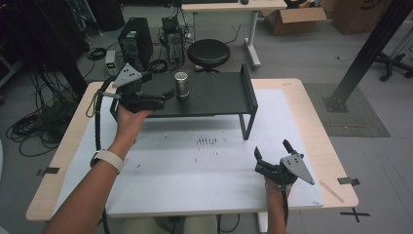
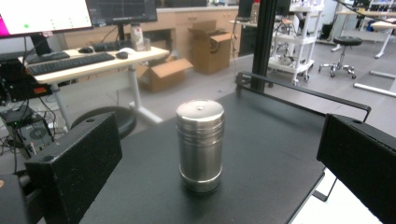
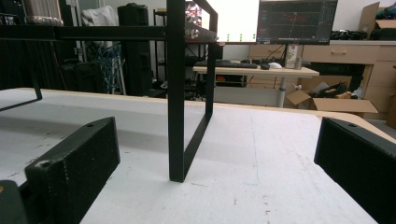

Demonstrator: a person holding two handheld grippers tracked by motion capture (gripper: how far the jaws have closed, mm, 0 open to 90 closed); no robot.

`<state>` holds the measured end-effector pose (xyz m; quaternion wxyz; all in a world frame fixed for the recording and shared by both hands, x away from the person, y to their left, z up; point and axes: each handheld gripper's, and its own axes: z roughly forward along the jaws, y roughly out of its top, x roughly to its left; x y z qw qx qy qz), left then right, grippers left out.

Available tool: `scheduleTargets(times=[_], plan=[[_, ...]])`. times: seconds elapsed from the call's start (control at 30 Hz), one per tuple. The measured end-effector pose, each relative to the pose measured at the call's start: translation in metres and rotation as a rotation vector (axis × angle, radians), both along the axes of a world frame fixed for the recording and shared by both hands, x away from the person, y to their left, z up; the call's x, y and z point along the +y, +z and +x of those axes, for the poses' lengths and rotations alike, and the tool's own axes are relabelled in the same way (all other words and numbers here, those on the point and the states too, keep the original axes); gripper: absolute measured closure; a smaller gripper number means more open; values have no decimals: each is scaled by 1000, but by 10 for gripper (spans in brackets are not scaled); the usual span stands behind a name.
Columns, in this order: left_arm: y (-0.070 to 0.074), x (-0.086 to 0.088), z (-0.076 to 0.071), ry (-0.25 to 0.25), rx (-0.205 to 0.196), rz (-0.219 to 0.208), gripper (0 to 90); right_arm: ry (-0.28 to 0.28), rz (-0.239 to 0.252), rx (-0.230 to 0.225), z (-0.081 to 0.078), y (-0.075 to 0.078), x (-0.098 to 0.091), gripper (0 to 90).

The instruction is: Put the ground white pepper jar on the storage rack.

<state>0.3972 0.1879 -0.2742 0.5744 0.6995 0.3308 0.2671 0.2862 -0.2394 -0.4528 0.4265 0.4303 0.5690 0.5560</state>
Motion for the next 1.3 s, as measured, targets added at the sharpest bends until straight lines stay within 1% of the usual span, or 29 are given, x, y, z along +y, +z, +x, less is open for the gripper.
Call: scheduleTargets(times=[0.17, 0.27, 0.33, 0.43, 0.57, 0.6, 0.67, 0.77, 0.83, 0.97, 1.0, 1.13, 1.23, 1.3], plan=[[-1, 3, -7, -10, -13, -12, 4, 0, -1, 0, 0, 0, 0, 0], [-1, 5, -13, -19, -37, -6, 4, 0, -1, 0, 0, 0, 0, 0], [0, 6, -18, -23, -61, -14, 4, 0, -2, 0, 0, 0, 0, 0], [0, 8, -23, -29, -72, -36, 4, 0, -2, -1, 0, 0, 0, 0], [-2, 12, -31, -30, -89, -41, 4, 1, -3, 1, 0, 0, 0, 0], [-2, 13, -34, -30, -91, -34, 3, 2, -3, 2, 0, 0, 0, 0], [-3, 15, -39, -29, -103, -36, 3, 2, -3, 0, 0, 0, 0, 0], [-6, 17, -45, -32, -109, -49, 3, 2, -2, 0, 0, 0, 0, 0], [-8, 19, -49, -35, -106, -54, 3, 2, -2, -1, 0, 0, 0, 0], [-13, 24, -56, -34, -116, -68, 3, 2, -2, -2, 0, 0, 0, 0], [-14, 24, -58, -33, -114, -66, 2, 2, -2, -2, 0, 0, 0, 0], [-20, 27, -63, -26, -129, -78, 2, 2, -2, -3, 0, 0, 0, 0], [-24, 30, -66, -19, -134, -77, 2, 3, -2, -3, 0, 0, 0, 0], [-27, 32, -69, -15, -138, -90, 2, 2, -4, -4, 0, 0, 0, 0]])
